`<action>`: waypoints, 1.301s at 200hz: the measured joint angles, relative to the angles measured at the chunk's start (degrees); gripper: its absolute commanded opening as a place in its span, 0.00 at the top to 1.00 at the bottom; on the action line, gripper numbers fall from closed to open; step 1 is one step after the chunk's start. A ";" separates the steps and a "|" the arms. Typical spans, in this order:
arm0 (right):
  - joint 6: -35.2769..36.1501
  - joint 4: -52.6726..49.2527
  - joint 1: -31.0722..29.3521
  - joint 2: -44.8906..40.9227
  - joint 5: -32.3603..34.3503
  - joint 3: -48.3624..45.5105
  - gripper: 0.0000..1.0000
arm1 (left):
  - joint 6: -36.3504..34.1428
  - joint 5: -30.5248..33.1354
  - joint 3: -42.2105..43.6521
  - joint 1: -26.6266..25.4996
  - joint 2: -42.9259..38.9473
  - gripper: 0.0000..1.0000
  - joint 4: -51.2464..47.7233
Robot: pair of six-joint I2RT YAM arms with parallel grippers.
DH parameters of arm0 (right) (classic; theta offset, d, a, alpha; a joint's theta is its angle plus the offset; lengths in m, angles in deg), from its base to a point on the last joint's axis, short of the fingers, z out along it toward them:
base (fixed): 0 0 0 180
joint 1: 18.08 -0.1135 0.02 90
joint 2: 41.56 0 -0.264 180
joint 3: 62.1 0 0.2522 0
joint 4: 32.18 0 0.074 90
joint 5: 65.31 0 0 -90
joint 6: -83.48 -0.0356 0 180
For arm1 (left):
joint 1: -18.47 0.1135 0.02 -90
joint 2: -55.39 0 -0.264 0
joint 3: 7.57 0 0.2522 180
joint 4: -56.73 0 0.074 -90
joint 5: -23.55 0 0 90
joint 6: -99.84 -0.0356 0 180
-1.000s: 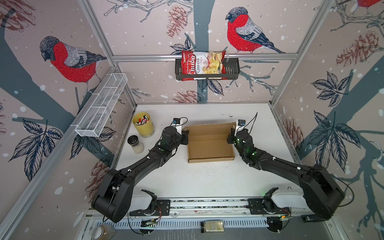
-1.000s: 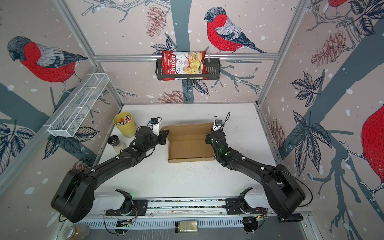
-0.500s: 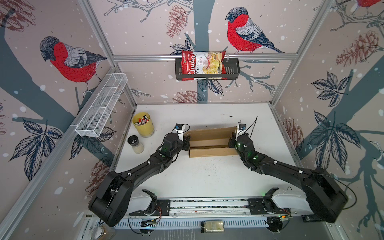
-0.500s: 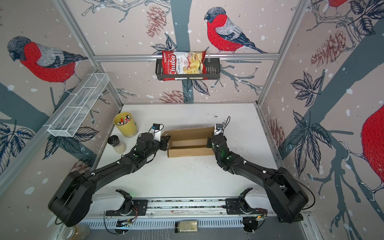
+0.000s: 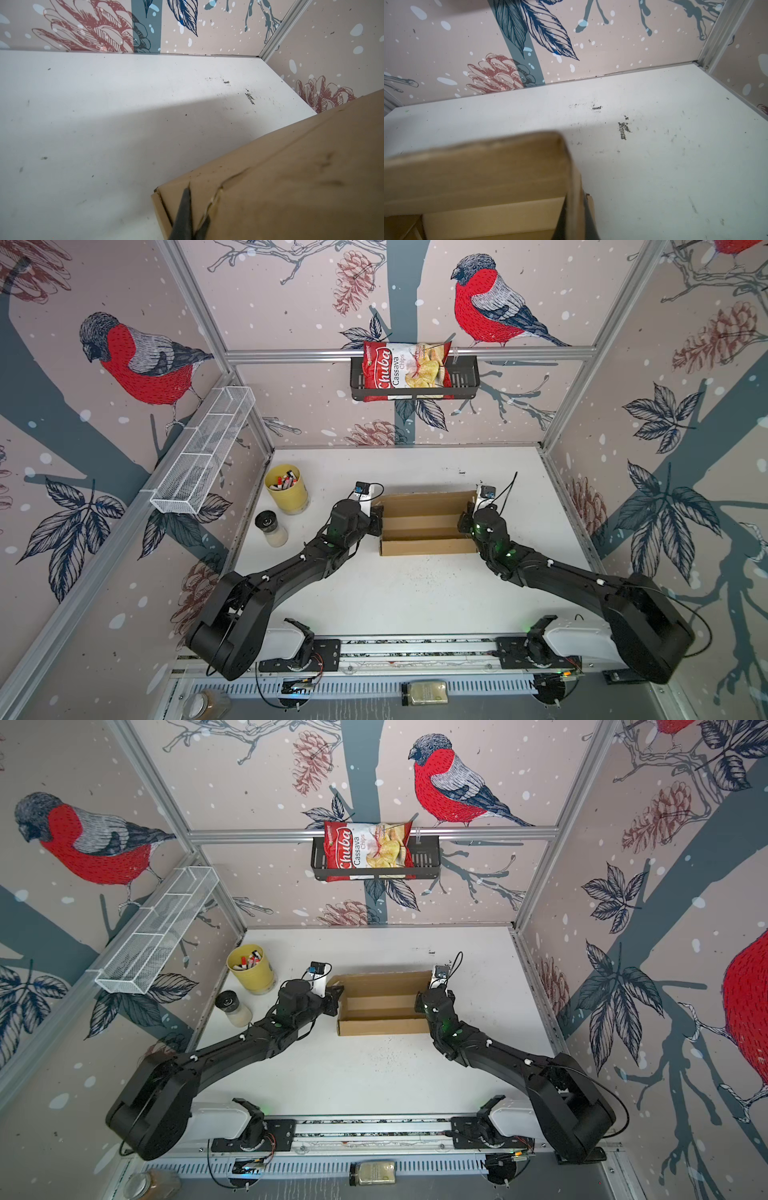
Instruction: Fold the paper box
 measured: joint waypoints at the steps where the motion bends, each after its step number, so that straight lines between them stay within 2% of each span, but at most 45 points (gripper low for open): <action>1: 0.00 0.11 0.09 0.04 0.04 0.04 1.00 | -0.02 0.00 -0.07 0.00 0.07 0.98 0.04; 51: -0.22 4.83 2.60 1.60 0.85 -0.24 1.00 | -2.43 -0.13 -0.94 -1.18 4.20 0.97 7.02; 91: -1.27 8.59 2.80 -0.24 2.49 -4.20 1.00 | -3.04 1.60 1.05 -3.76 5.11 0.96 11.50; 126: -1.44 12.13 2.78 -2.08 2.45 -8.02 0.95 | -4.20 3.17 4.13 -5.86 4.81 0.96 16.00; 180: -1.44 12.33 3.63 -6.27 -1.25 -11.08 0.78 | -7.10 4.37 8.76 -7.58 3.93 0.95 22.21; 260: 0.26 6.32 8.50 -12.26 -14.62 -11.98 0.49 | -10.10 6.34 11.02 -9.33 4.31 0.96 26.16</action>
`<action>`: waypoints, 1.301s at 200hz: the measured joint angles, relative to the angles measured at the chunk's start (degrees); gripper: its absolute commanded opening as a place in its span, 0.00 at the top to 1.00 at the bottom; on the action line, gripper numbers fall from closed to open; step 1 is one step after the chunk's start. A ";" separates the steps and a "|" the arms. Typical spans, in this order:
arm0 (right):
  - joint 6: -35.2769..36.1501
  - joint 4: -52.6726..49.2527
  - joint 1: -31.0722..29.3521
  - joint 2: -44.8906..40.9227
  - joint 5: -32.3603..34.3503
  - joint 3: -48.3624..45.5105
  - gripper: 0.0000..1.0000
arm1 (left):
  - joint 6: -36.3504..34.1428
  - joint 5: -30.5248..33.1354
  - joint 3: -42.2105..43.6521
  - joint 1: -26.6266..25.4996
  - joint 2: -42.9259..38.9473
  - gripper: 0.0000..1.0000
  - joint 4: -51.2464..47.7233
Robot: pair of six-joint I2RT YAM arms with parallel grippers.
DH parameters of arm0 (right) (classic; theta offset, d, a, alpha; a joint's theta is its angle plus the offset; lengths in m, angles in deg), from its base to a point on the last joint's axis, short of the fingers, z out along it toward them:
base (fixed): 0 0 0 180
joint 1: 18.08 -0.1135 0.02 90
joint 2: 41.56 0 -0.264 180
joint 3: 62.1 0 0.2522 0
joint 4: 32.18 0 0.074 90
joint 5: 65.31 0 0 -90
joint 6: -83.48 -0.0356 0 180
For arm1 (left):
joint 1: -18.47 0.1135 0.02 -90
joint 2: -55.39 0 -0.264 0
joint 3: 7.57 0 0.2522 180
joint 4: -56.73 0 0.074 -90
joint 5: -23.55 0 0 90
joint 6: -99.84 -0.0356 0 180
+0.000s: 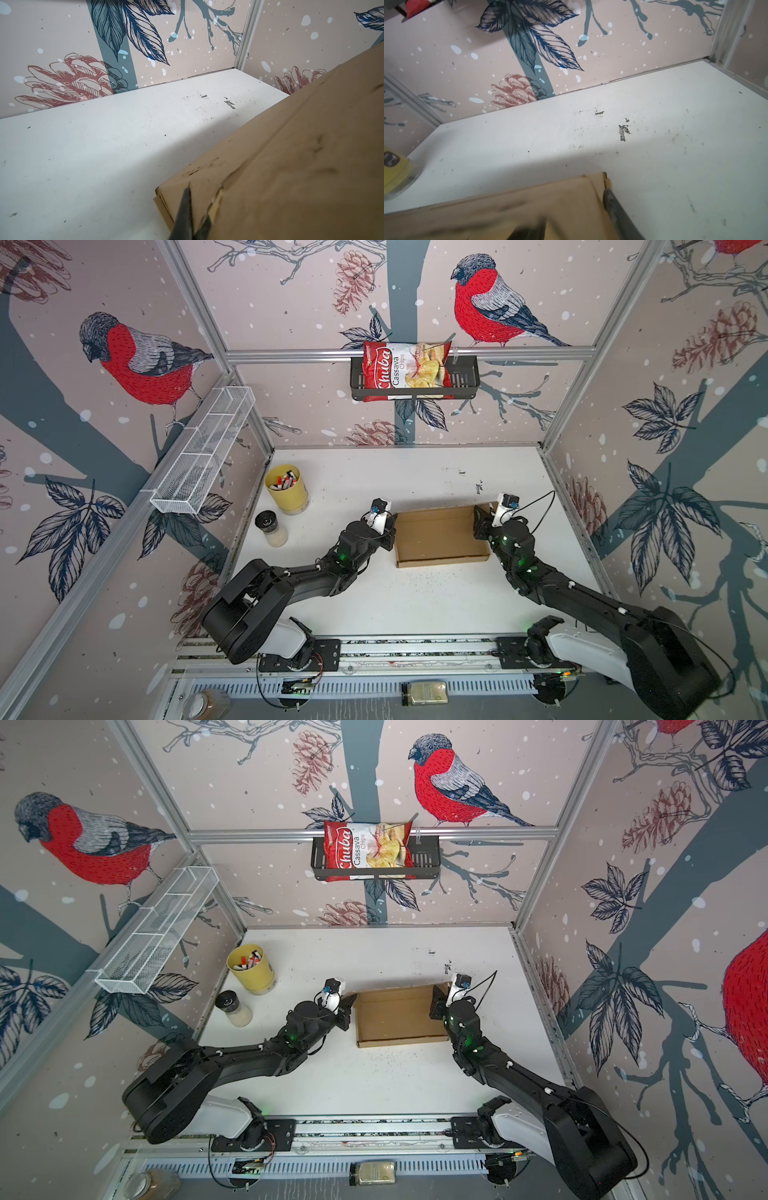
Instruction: Fold the paper box
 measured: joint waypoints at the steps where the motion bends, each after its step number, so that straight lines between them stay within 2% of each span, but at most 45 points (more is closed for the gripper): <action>1: 0.00 -0.09 0.00 -0.07 -0.11 -0.02 0.49 | 0.00 0.07 0.00 -0.04 0.04 0.95 0.02; 69: 0.07 -8.46 0.61 -8.33 -8.26 -1.53 0.30 | -2.23 5.81 0.68 -1.16 0.24 0.96 1.60; 100: -0.35 -12.20 0.61 -11.17 -10.32 -1.66 0.26 | -4.57 8.57 1.73 -1.18 0.39 0.96 3.48; 141: -1.97 -18.32 -0.37 -15.54 -13.46 -0.20 0.21 | -6.47 8.96 3.26 -1.22 1.01 0.96 6.71; 199: -5.20 -26.45 -0.92 -22.32 -17.51 1.40 0.20 | -8.37 10.01 5.88 -1.22 1.49 0.95 11.26; 260: -12.46 -38.84 0.26 -24.02 -16.37 10.12 0.25 | -10.93 10.23 9.40 -1.22 3.21 0.95 18.93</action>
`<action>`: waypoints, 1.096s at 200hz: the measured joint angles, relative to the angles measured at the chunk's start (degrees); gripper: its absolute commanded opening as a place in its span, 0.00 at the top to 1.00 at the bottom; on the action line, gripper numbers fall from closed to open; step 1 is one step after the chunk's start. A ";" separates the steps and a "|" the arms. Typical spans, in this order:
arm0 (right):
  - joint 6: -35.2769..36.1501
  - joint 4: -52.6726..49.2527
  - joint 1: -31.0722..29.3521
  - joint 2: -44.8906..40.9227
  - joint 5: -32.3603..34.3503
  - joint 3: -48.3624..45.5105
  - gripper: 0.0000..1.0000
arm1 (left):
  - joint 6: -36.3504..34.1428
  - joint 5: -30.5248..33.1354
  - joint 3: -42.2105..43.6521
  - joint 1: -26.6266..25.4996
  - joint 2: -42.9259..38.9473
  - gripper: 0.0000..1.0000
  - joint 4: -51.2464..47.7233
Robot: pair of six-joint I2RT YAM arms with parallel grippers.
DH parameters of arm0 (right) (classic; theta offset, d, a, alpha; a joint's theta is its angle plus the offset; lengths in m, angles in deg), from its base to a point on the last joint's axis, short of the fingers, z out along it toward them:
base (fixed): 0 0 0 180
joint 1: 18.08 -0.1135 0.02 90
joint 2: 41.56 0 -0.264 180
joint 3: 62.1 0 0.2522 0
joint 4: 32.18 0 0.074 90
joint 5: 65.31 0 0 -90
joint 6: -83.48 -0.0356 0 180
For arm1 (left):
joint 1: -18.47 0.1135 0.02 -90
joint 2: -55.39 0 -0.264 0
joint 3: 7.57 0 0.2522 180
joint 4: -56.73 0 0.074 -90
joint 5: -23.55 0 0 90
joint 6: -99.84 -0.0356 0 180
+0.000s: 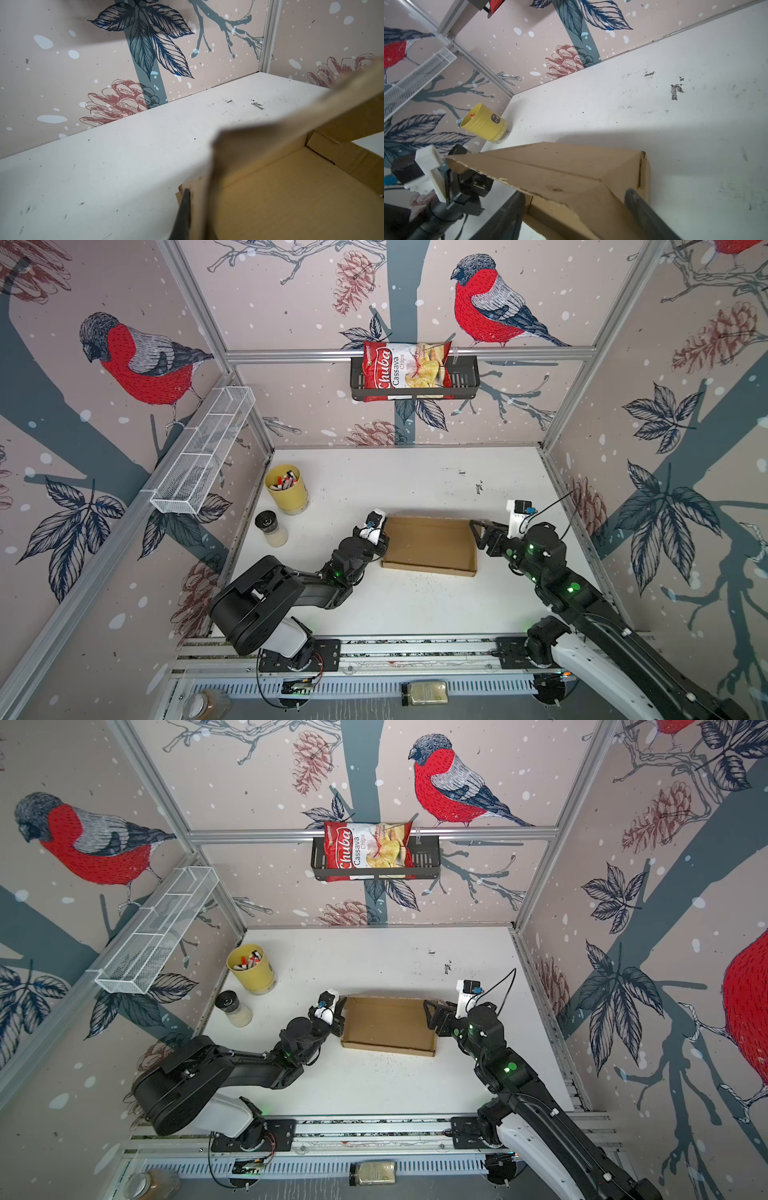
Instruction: Fold the paper box
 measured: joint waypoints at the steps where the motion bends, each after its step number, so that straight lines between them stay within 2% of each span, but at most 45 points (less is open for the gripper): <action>1: -0.11 -0.13 0.04 0.04 0.00 0.13 0.25 | -0.02 0.00 0.02 0.00 0.02 0.95 0.07; 46: -2.97 -5.51 2.64 5.25 -1.75 7.65 0.26 | -1.97 0.09 0.92 0.00 0.44 0.95 1.84; 100: -2.99 -9.53 2.99 5.99 -5.75 11.15 0.25 | -3.02 0.94 0.94 0.00 1.40 0.96 3.10; 126: -2.99 -13.20 3.41 10.99 -5.55 16.17 0.26 | -4.04 1.25 1.73 0.00 2.51 0.95 5.57; 156: -2.95 -17.57 3.48 15.43 -5.62 18.01 0.28 | -4.09 0.83 3.02 0.00 1.53 0.88 6.34; 191: -3.02 -17.81 3.43 17.35 -8.07 16.79 0.29 | -4.07 -0.46 3.39 0.00 -1.36 0.77 4.59; 219: -4.13 -17.35 3.32 18.56 -9.99 15.06 0.30 | -4.04 -1.46 3.72 -0.07 -3.50 0.74 2.05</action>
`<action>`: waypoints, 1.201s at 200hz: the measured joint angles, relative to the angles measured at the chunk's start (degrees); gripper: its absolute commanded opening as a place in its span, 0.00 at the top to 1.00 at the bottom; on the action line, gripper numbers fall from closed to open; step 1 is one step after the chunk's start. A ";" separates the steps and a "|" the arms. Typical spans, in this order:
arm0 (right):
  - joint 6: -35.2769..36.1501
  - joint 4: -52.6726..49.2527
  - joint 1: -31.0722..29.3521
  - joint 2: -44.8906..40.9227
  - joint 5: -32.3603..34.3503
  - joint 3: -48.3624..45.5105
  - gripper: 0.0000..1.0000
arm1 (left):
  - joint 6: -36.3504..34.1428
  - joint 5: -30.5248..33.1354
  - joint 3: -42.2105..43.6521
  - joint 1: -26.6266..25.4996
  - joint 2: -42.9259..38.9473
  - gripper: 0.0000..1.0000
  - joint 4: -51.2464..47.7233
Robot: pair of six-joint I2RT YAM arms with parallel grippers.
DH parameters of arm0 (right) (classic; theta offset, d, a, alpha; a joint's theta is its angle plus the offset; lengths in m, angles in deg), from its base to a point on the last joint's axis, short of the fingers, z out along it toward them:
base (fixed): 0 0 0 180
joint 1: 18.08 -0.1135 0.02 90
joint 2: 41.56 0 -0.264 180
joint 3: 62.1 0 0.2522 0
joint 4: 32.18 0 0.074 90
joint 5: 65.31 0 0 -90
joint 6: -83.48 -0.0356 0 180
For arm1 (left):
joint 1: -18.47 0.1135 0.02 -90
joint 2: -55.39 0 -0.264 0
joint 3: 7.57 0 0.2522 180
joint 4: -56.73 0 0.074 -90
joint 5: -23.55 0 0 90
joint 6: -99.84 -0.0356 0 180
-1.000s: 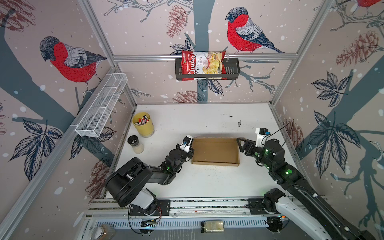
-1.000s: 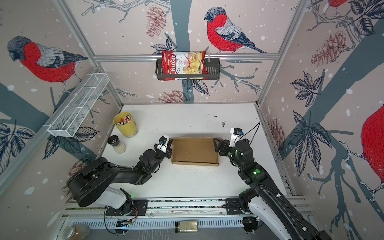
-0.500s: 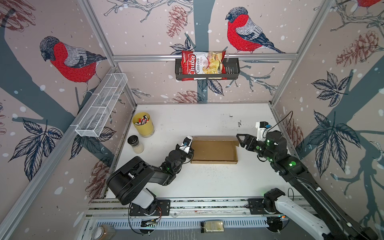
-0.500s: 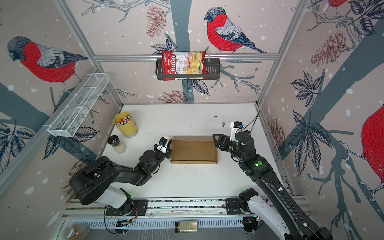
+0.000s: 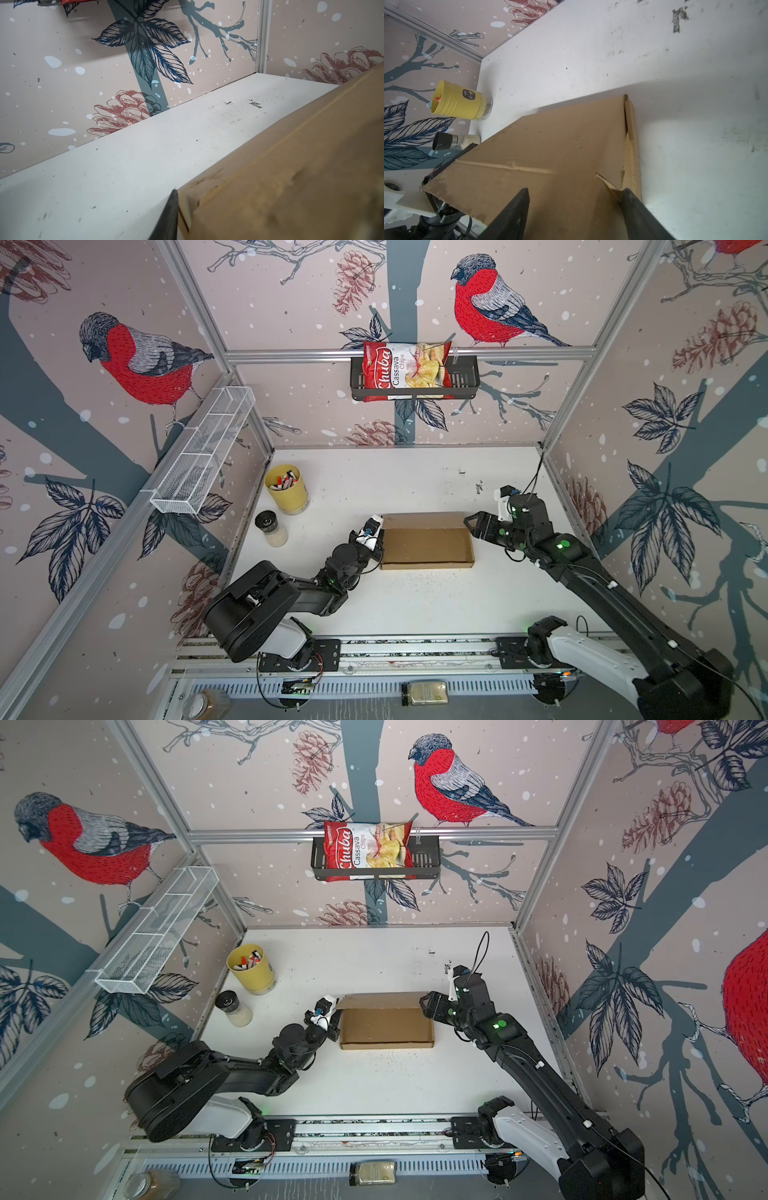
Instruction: Fold the paper box
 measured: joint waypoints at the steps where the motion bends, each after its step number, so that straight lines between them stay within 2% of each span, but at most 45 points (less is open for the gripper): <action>1: 0.00 0.04 0.00 0.00 -0.02 -0.02 0.30 | 0.00 0.00 0.00 0.00 -0.04 0.73 -0.04; 22: -0.13 0.55 0.04 0.02 -0.44 -0.81 0.30 | 0.11 -0.09 0.09 0.00 -1.77 0.66 -1.95; 62: -0.33 0.90 0.28 0.26 -0.96 -1.03 0.30 | 2.12 -0.20 1.07 -1.55 -9.11 0.46 -8.81; 77: -0.37 0.96 0.28 0.26 -0.98 -1.03 0.31 | 4.11 -0.17 1.57 -2.86 -12.55 0.43 -12.50; 130: -1.64 2.64 0.33 0.28 -0.96 -1.75 0.31 | 15.08 1.46 5.95 -7.78 -24.55 0.42 -26.53; 184: -2.10 4.76 0.13 0.85 0.35 -4.20 0.32 | 23.17 5.16 4.11 -8.20 -42.69 0.42 -43.71; 240: -2.93 6.03 -0.44 3.65 1.01 -4.57 0.32 | 29.75 7.32 -1.29 -8.22 -48.50 0.42 -57.96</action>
